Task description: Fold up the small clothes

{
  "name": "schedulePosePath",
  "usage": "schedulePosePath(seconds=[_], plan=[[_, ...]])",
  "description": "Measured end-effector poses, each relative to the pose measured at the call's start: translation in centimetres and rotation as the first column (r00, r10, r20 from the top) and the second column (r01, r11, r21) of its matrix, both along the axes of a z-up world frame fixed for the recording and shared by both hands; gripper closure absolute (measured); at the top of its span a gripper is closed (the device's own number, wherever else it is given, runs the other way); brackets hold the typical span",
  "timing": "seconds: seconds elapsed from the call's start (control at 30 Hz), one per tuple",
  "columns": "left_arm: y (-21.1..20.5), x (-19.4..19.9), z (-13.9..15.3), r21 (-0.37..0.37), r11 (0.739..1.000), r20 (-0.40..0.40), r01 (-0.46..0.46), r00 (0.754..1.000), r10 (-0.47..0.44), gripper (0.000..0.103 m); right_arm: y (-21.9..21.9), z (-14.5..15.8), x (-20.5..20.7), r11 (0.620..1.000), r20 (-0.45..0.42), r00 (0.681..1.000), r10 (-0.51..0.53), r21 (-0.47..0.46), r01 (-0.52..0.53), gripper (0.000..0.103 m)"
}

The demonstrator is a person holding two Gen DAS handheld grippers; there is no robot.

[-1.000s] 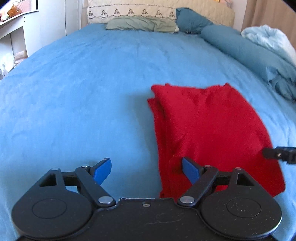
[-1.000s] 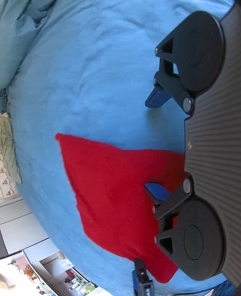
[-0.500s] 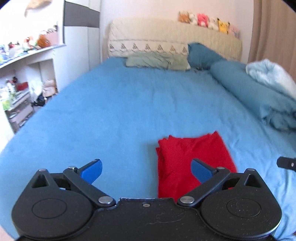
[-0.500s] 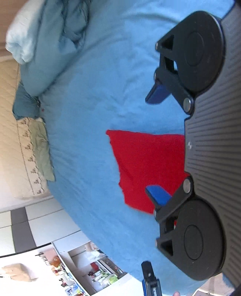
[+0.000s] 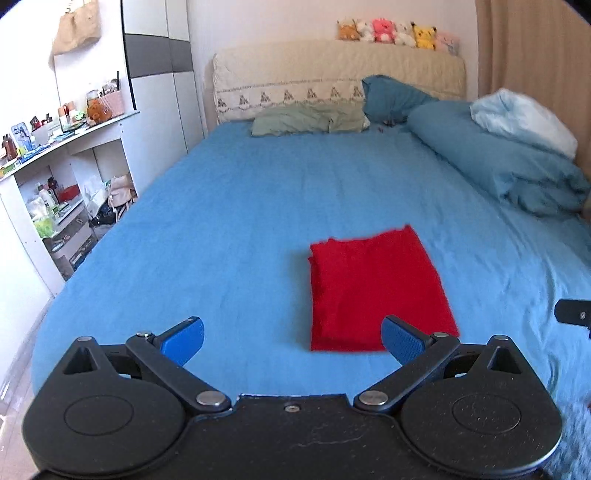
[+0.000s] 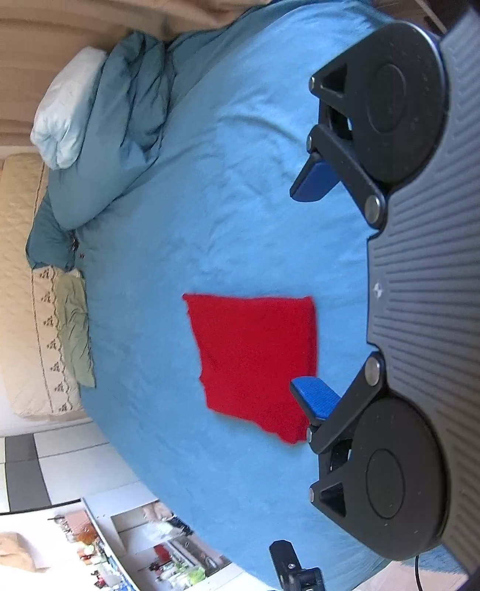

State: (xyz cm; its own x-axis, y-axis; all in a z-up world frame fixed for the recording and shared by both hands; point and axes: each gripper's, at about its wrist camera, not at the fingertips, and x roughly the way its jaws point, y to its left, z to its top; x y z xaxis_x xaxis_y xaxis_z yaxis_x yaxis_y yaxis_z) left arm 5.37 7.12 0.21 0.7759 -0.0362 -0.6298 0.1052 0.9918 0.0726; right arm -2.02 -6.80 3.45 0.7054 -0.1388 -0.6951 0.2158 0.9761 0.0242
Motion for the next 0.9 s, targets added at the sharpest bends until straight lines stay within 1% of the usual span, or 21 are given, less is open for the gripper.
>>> schedulePosePath(seconds=[0.17, 0.23, 0.33, 0.53, 0.9], plan=[[-0.1, -1.5, -1.0, -0.021, 1.000, -0.016, 0.015, 1.000, -0.015, 0.000, 0.5, -1.3, -1.9, 1.000, -0.039, 0.999, -0.007, 0.000, 0.007, 0.000], [-0.3, -1.8, -1.1, -0.015, 1.000, -0.011, 0.018, 1.000, -0.018, 0.000, 0.6, -1.8, -2.4, 1.000, -0.054, 0.999, -0.004, -0.011, 0.004, 0.000], [-0.7, -2.1, -1.0, 0.002, 1.000, 0.003, 0.029, 1.000, -0.029, 0.000, 0.6, -2.3, -2.6, 1.000, -0.062, 0.998, -0.002, 0.002, 0.002, 0.000], [-0.6, -2.3, -0.6, -0.009, 0.999, 0.021, 0.038, 0.999, -0.038, 0.000, 0.7, -2.2, -2.8, 1.000, -0.059, 0.998, -0.002, -0.007, 0.002, 0.000], [-0.6, -2.5, -0.5, 0.006, 0.999, 0.036, 0.039, 0.999, -0.040, 0.000, 0.7, -2.1, -2.8, 1.000, -0.055, 0.998, 0.001, -0.005, -0.002, 0.000]])
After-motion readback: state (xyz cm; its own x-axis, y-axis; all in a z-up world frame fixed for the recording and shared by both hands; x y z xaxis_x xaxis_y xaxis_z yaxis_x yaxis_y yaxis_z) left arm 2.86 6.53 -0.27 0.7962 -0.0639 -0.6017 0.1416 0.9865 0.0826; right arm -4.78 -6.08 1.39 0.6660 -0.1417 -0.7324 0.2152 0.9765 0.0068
